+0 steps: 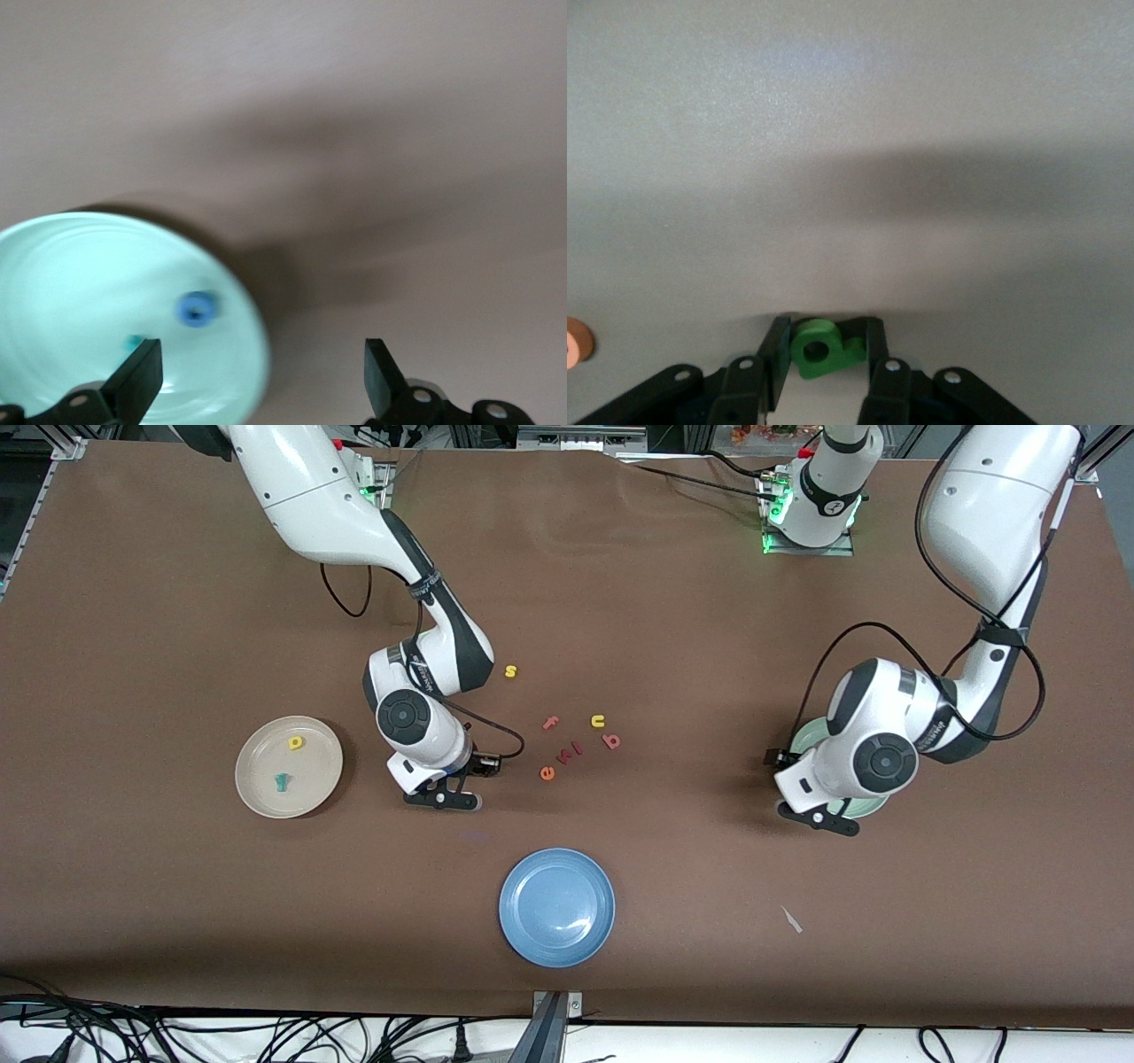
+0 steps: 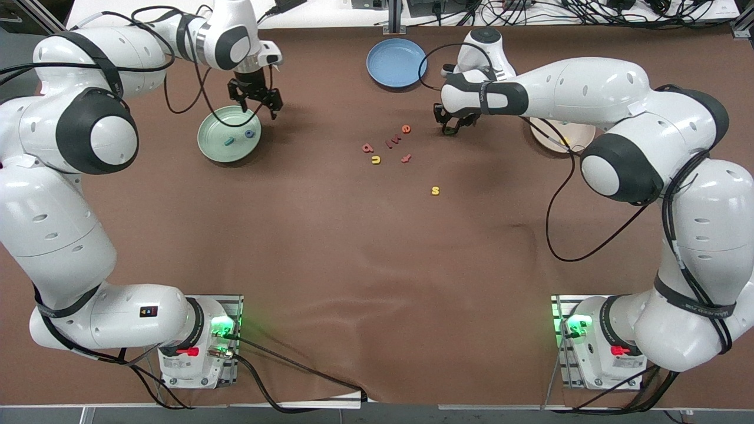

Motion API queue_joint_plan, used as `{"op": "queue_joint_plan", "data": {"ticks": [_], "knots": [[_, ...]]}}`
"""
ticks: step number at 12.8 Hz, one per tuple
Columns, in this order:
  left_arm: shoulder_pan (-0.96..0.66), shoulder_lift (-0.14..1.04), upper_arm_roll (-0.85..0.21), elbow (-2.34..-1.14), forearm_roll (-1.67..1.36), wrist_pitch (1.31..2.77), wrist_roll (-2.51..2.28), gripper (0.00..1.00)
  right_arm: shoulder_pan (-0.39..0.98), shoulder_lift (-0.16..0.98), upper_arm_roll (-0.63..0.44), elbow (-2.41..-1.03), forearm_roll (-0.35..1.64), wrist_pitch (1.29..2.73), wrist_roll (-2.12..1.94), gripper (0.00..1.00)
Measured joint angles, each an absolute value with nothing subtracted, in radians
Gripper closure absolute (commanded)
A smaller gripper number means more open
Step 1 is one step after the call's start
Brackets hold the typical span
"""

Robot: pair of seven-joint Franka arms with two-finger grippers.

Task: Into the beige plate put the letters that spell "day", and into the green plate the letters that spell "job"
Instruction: 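Drop the green letter on the beige plate with the right gripper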

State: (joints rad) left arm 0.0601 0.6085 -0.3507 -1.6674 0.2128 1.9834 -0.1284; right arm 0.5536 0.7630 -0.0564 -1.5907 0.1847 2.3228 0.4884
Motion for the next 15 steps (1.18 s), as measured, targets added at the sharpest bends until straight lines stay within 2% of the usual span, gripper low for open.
{"op": "queue_joint_plan", "data": {"ticks": [3,6,8,15], "knots": [[0.017,0.602,-0.4,-1.656,0.174,1.985,-0.286,0.0,0.545,0.757,-0.105,-1.495,0.185,2.171,0.448,0.85],[-0.059,0.604,-0.403,-1.628,0.119,1.985,-0.473,0.0,0.534,0.715,-0.182,-1.478,0.185,2.039,0.32,0.87],[-0.097,0.62,-0.403,-1.615,0.107,1.995,-0.606,0.0,0.527,0.688,-0.224,-1.505,0.185,2.006,0.265,0.87],[-0.294,0.716,-0.404,-1.602,0.105,2.18,-1.221,0.0,0.524,0.567,-0.386,-1.707,0.185,2.0,0.019,0.87]]}}
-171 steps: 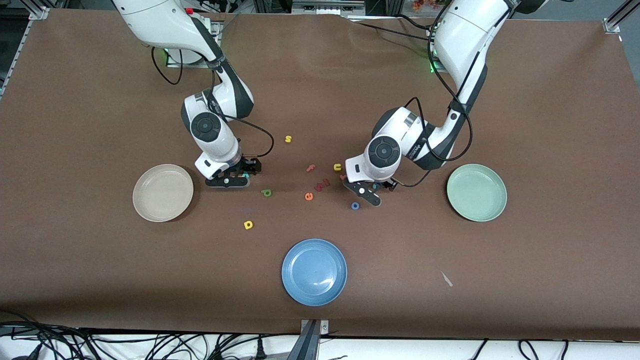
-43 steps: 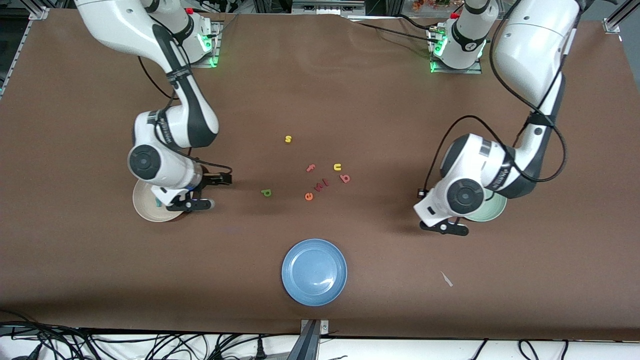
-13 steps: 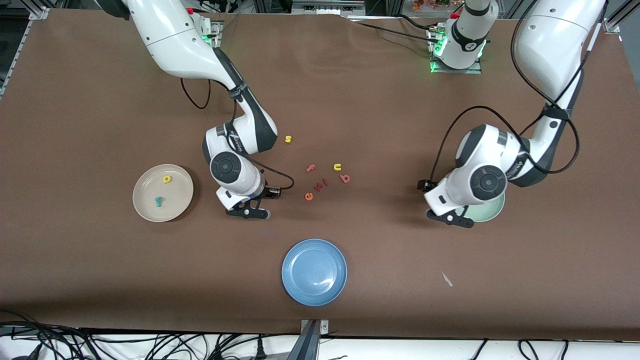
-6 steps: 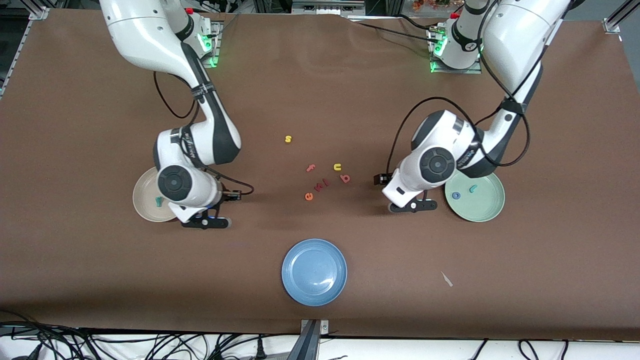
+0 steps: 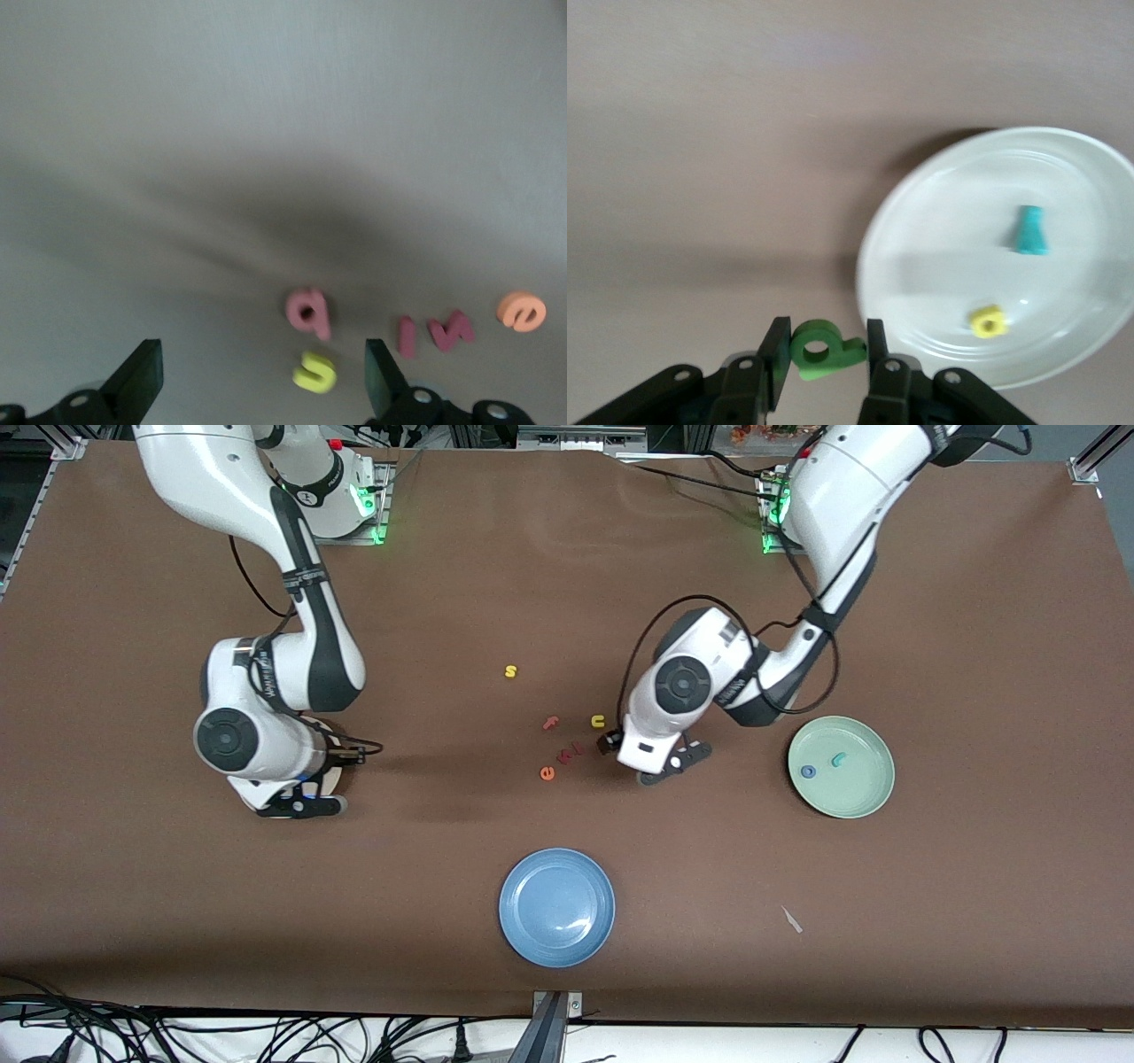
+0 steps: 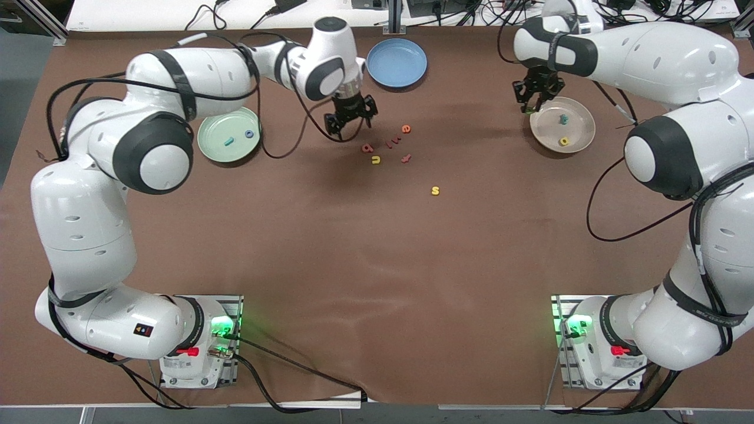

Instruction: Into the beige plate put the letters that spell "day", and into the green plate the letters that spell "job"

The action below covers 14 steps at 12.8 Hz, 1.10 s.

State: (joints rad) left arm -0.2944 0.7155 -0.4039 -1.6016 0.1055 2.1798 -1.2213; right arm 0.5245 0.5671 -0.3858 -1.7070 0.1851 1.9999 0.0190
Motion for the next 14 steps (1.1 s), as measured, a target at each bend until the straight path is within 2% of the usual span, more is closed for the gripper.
{"op": "queue_joint_plan", "data": {"ticks": [1,2,3,5,6,10,12,13,14], "knots": [[-0.318,0.729,-0.403,-1.601,0.105,2.2,-1.277,0.0,0.523,0.564,-0.411,-1.726,0.185,2.0,-0.015,0.63],[-0.331,0.743,-0.402,-1.601,0.105,2.213,-1.32,0.0,0.519,0.564,-0.426,-1.739,0.185,2.0,-0.036,0.13],[-0.335,0.756,-0.401,-1.6,0.106,2.221,-1.343,0.0,0.509,0.565,-0.432,-1.747,0.186,2.001,-0.046,0.0],[-0.333,0.769,-0.391,-1.598,0.114,2.228,-1.347,0.31,0.5,0.565,-0.432,-1.751,0.192,2.002,-0.047,0.0],[-0.333,0.771,-0.39,-1.596,0.133,2.228,-1.347,0.43,0.502,0.564,-0.431,-1.748,0.199,2.002,-0.047,0.0],[-0.334,0.797,-0.39,-1.596,0.153,2.244,-1.35,0.45,0.509,0.558,-0.429,-1.718,0.212,1.987,-0.03,0.0],[-0.334,0.805,-0.39,-1.595,0.153,2.255,-1.351,0.45,0.511,0.556,-0.429,-1.682,0.214,1.929,0.017,0.0],[-0.334,0.807,-0.39,-1.594,0.153,2.26,-1.351,0.5,0.513,0.555,-0.429,-1.656,0.214,1.887,0.041,0.0],[-0.334,0.808,-0.39,-1.594,0.153,2.265,-1.351,0.62,0.515,0.555,-0.428,-1.626,0.214,1.838,0.059,0.0]]}}
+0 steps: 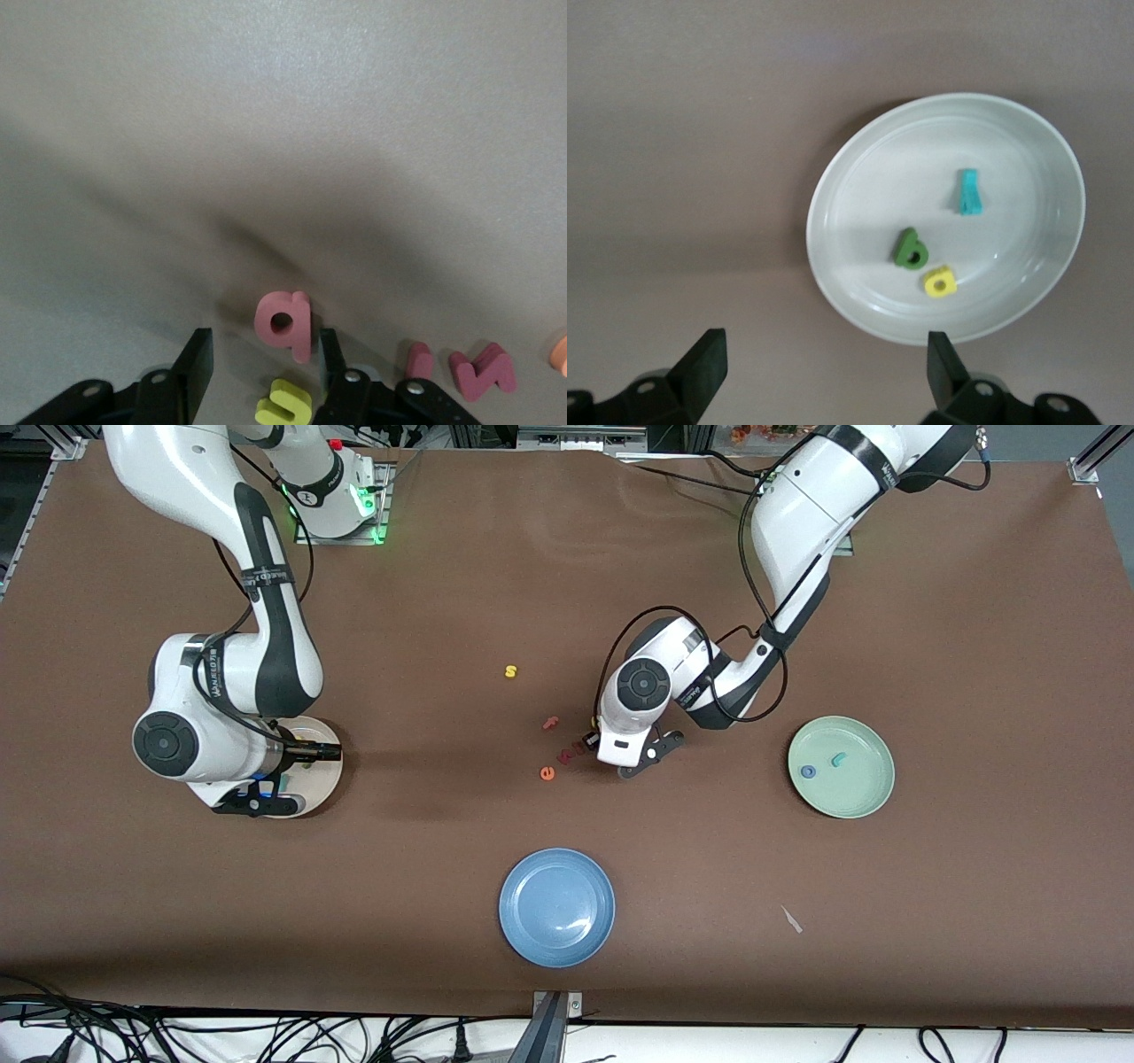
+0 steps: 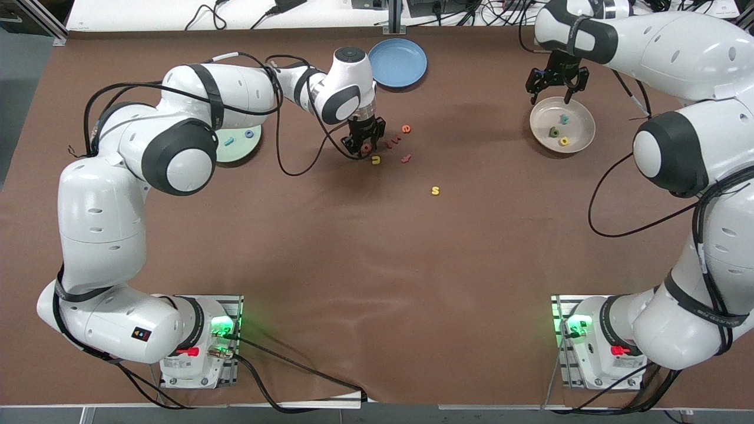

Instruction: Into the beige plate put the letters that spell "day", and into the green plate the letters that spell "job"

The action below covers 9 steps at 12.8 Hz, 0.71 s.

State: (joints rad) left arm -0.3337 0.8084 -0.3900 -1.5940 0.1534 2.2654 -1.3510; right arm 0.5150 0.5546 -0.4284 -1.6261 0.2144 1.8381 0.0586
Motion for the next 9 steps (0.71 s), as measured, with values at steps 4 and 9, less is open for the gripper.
{"op": "queue_joint_plan", "data": {"ticks": [4,9], "knots": [[-0.334,0.82,-0.391,-1.594,0.157,2.31,-1.351,1.0,0.517,0.546,-0.433,-1.518,0.209,1.659,0.095,0.0],[-0.329,0.822,-0.389,-1.58,0.159,2.351,-1.351,1.0,0.545,0.523,-0.452,-1.42,0.154,1.537,0.124,0.0]]}}
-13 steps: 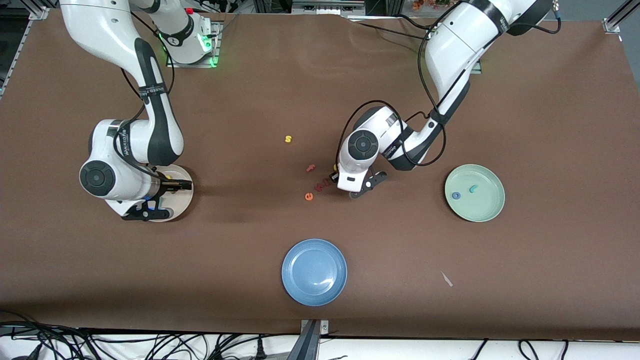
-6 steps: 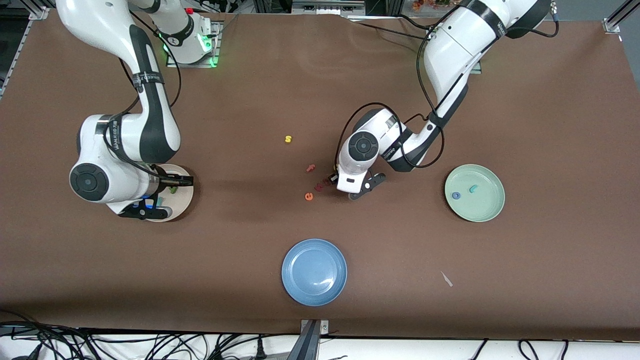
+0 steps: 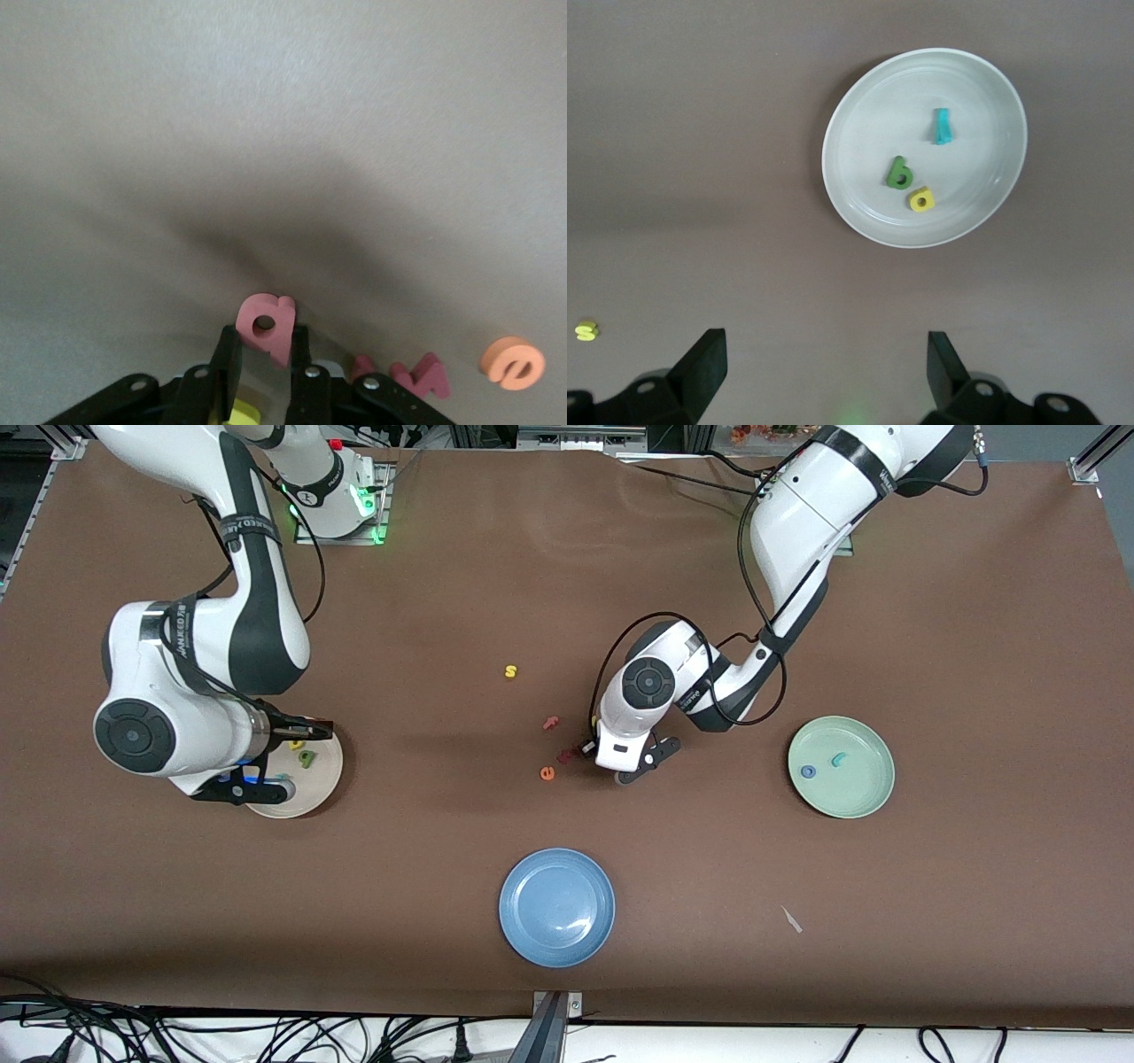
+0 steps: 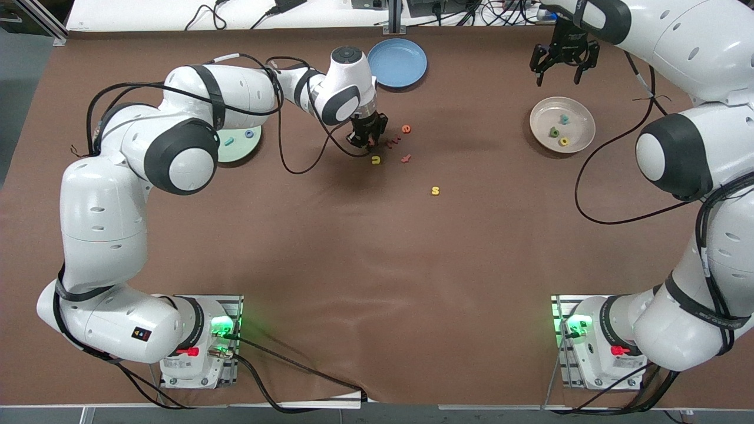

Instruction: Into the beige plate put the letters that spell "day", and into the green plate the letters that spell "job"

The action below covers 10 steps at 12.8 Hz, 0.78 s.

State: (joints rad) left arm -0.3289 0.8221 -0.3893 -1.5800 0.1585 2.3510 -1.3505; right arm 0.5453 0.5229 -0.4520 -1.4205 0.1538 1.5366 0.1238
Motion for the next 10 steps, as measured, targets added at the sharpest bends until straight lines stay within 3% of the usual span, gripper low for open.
{"op": "queue_joint_plan", "data": {"ticks": [2,4,7,10], "knots": [[-0.32,0.804,-0.389,-1.563,0.162,2.296,-1.341,1.0,0.542,0.476,-0.435,-1.414,0.107,1.527,0.124,0.0],[-0.296,0.76,-0.388,-1.552,0.166,2.185,-1.277,1.0,0.483,0.392,-0.328,-1.439,0.034,1.532,0.127,0.0],[-0.245,0.689,-0.386,-1.55,0.168,2.003,-1.174,1.0,0.236,0.218,-0.075,-1.553,0.006,1.586,0.132,0.0],[-0.178,0.642,-0.384,-1.553,0.198,1.838,-1.012,1.0,0.065,0.103,0.048,-1.61,-0.018,1.558,0.104,0.0]]}}
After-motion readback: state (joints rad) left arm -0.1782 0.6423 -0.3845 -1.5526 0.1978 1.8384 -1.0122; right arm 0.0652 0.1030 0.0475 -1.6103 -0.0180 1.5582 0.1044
